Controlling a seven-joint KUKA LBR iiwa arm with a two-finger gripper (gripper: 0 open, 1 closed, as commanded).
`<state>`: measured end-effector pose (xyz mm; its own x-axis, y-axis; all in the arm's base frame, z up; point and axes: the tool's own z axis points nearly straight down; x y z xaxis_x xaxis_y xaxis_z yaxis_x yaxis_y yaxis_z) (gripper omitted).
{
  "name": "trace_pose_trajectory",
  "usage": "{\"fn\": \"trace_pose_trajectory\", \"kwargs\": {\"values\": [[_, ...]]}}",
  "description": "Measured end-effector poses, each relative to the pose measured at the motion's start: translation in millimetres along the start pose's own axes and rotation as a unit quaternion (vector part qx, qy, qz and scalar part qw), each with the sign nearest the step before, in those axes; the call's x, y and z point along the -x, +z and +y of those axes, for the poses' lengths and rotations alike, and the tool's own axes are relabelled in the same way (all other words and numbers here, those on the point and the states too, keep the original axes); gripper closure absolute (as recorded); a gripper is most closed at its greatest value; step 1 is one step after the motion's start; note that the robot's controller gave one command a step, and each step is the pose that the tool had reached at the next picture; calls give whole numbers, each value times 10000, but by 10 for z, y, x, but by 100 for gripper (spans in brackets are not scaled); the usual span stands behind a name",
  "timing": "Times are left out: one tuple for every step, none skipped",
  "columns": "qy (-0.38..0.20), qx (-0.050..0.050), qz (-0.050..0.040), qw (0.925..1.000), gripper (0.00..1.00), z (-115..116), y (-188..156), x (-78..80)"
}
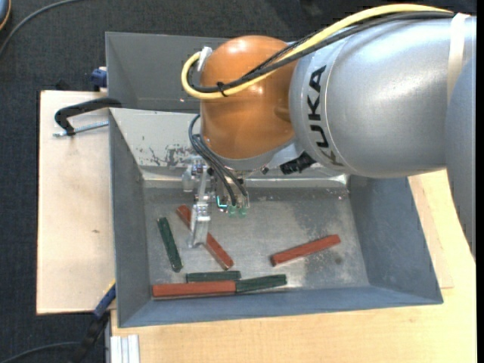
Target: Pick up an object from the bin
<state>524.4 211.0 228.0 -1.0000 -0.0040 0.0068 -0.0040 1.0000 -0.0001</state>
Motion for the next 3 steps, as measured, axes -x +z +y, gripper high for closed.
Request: {"fn": "trace_pose_trajectory", "kwargs": {"values": [[-796, -6, -3, 9968, 0, -16, 1480, -91], [-1367, -14, -32, 9906, 0, -873, 1576, -189], [-627, -12, -79, 9980, 0, -1655, 1326, 266]]}}
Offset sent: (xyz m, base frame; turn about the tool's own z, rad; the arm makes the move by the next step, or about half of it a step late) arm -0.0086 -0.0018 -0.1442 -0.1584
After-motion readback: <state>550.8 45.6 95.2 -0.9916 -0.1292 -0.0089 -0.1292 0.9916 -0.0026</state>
